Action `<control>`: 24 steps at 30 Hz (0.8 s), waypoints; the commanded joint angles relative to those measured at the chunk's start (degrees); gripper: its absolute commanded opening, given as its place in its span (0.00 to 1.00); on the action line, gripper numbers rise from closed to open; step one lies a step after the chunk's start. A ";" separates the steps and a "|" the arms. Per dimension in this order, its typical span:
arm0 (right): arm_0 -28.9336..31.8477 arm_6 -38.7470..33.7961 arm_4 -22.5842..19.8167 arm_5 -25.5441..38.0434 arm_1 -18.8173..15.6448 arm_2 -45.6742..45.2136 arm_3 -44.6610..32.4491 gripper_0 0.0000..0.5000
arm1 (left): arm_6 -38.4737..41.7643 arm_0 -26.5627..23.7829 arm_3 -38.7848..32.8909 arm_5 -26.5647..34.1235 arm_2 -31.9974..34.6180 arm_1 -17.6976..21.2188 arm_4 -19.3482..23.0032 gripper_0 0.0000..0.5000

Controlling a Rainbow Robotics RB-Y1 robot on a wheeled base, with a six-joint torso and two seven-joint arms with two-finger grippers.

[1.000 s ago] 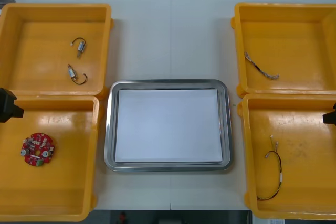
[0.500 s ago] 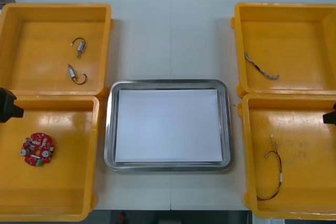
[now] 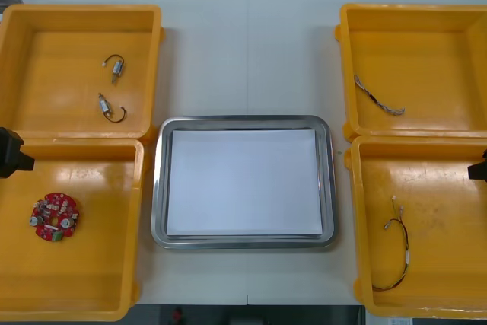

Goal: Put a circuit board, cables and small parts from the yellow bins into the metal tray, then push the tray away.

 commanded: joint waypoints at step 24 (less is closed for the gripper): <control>2.21 -2.48 -1.33 0.17 -1.10 0.54 -0.40 1.00 | -5.16 5.05 -0.78 0.36 0.40 1.58 0.01 1.00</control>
